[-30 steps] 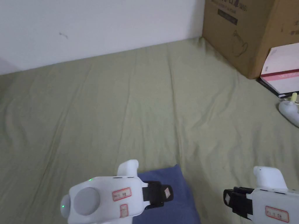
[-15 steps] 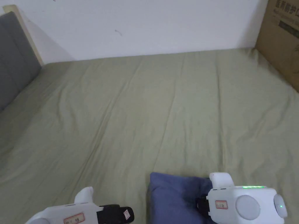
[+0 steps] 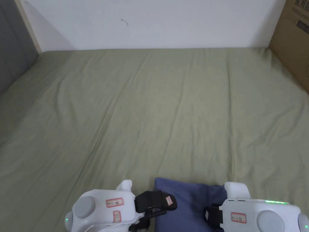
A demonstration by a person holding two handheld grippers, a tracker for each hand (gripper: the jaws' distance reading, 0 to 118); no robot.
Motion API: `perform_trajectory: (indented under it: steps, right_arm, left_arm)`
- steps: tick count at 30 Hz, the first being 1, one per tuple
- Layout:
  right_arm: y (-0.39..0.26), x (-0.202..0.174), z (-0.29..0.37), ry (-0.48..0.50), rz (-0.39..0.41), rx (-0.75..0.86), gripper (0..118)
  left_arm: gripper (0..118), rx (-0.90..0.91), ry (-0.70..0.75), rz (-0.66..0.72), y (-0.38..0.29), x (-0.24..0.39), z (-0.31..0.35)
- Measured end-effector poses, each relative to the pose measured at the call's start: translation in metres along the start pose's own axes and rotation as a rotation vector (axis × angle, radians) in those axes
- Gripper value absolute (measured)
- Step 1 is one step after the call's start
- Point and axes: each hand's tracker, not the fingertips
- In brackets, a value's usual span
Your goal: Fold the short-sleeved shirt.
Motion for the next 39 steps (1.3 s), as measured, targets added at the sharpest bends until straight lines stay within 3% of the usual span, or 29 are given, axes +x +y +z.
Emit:
perform_trajectory:
  steps: [3, 4, 5, 7, 8, 9, 11, 18, 27, 31, 36, 38, 39]
  right_arm:
    - [0.001, 0.000, 0.001, 0.000, -0.010, -0.003, 3]
    - [0.001, 0.000, 0.001, -0.002, -0.011, -0.004, 3]
    - [0.002, 0.000, 0.001, -0.003, -0.014, -0.005, 3]
    - [0.002, -0.002, 0.003, -0.015, -0.014, -0.006, 3]
    - [0.002, -0.003, 0.005, -0.024, -0.012, -0.003, 3]
    - [0.004, -0.010, 0.009, -0.032, -0.007, -0.001, 3]
    - [0.005, -0.015, 0.015, -0.039, 0.004, 0.000, 3]
    - [0.022, -0.025, 0.032, -0.044, 0.040, 0.073, 3]
    - [0.023, -0.051, 0.025, -0.054, 0.023, 0.071, 3]
    - [0.024, -0.055, 0.017, -0.072, 0.023, 0.051, 3]
    - [0.025, -0.058, 0.010, -0.080, 0.032, 0.029, 3]
    - [0.028, -0.052, 0.006, -0.073, 0.025, 0.021, 3]
    - [0.028, -0.052, 0.005, -0.072, 0.019, 0.016, 3]
  left_arm:
    - [117, -0.006, -0.104, 0.033, 0.007, 0.001, -0.013]
    - [108, -0.020, -0.132, 0.030, 0.010, 0.003, -0.018]
    - [85, -0.033, -0.154, 0.025, 0.010, 0.003, -0.021]
    - [61, -0.051, -0.088, 0.017, 0.008, 0.000, -0.029]
    - [30, -0.048, 0.027, 0.016, 0.007, -0.001, -0.034]
    - [25, -0.053, 0.025, 0.029, 0.007, -0.010, -0.033]
    - [25, -0.036, -0.139, 0.113, 0.005, -0.018, -0.023]
    - [25, -0.038, 0.043, -0.091, 0.024, -0.016, 0.049]
    - [25, 0.057, 0.571, -0.227, 0.099, -0.063, 0.212]
    - [25, 0.102, 0.828, -0.195, 0.134, -0.084, 0.275]
    - [26, 0.032, 1.370, -0.391, 0.153, -0.091, 0.293]
    - [32, 0.035, 1.476, -0.483, 0.153, -0.095, 0.291]
    - [51, 0.035, 1.478, -0.515, 0.146, -0.089, 0.291]
